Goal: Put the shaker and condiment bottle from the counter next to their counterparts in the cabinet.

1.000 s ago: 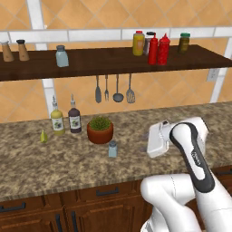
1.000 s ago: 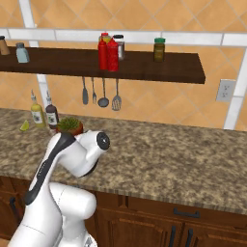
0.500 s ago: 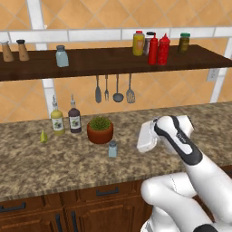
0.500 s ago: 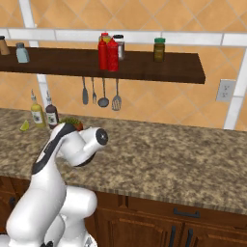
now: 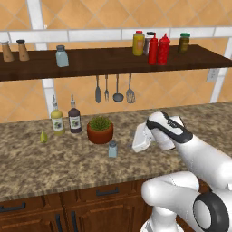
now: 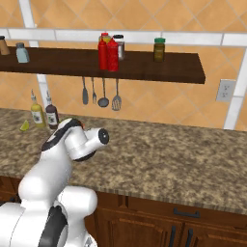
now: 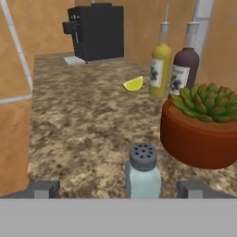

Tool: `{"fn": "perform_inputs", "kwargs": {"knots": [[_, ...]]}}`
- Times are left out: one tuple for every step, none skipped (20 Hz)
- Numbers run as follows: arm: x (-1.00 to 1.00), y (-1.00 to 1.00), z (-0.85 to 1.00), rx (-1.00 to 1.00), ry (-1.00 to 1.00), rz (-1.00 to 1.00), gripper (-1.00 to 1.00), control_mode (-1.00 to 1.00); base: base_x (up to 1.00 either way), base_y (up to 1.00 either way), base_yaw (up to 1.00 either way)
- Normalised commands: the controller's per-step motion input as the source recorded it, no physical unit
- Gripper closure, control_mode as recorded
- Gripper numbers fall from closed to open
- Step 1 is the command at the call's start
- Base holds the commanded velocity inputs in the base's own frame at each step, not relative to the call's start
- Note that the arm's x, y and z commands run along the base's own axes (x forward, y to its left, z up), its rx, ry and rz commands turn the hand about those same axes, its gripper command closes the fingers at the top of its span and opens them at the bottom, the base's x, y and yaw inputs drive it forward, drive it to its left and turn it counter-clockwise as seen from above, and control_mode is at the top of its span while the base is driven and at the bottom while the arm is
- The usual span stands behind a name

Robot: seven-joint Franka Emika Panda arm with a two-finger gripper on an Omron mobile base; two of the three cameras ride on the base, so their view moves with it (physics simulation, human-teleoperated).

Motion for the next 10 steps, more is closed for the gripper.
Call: {"fn": "perform_inputs", "kwargs": {"knots": [[0.14, 0.00, -0.16, 0.00, 0.00, 0.00, -1.00, -1.00, 0.00, 0.00, 0.00], [0.15, 0.00, -0.11, 0.01, 0.00, 0.00, -1.00, -1.00, 0.00, 0.00, 0.00], [0.11, 0.00, -0.11, 0.02, 0.00, 0.00, -1.00, -1.00, 0.00, 0.00, 0.00], [0.28, 0.00, -0.08, 0.00, 0.00, 0.00, -1.00, -1.00, 0.00, 0.00, 0.00], [0.41, 0.00, -0.02, 0.00, 0.00, 0.00, -1.00, -1.00, 0.00, 0.00, 0.00], [0.43, 0.05, -0.04, 0.00, 0.00, 0.00, -1.00, -1.00, 0.00, 0.00, 0.00], [0.39, 0.03, -0.02, 0.00, 0.00, 0.00, -1.00, -1.00, 0.00, 0.00, 0.00], [0.39, 0.09, -0.11, 0.00, 0.00, 0.00, -1.00, -1.00, 0.00, 0.00, 0.00], [0.33, 0.08, -0.16, 0.00, 0.00, 0.00, -1.00, -1.00, 0.00, 0.00, 0.00], [0.21, 0.08, -0.25, 0.00, 0.00, 0.00, -1.00, -1.00, 0.00, 0.00, 0.00]]}}
